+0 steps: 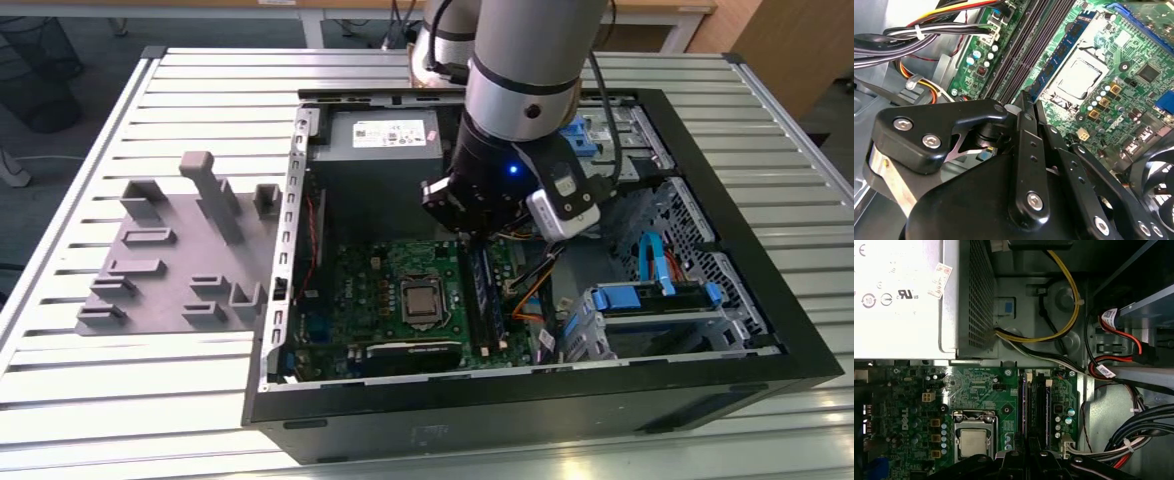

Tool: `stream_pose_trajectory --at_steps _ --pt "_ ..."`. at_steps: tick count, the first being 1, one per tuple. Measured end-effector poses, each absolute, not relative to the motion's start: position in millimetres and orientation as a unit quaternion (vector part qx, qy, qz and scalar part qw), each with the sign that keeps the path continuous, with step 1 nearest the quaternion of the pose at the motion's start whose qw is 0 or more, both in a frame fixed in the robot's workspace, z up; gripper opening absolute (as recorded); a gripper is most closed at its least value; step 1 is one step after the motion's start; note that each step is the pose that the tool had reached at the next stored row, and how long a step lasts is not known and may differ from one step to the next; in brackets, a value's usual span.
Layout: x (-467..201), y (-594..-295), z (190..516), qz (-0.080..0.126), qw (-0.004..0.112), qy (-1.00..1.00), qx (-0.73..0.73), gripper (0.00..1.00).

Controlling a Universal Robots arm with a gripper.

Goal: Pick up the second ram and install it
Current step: 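Insert the second ram into the second slot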

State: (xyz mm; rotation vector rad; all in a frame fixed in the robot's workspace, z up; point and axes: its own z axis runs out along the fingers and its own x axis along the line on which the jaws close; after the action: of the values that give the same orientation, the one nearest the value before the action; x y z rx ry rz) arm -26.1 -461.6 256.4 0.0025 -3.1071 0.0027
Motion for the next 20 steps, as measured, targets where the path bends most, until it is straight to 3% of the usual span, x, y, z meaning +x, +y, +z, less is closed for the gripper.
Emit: stream_pose_trajectory --at_steps 20 --pt "-24.4 -465.9 250.8 0.001 0.017 -1.000 0.000 0.14"
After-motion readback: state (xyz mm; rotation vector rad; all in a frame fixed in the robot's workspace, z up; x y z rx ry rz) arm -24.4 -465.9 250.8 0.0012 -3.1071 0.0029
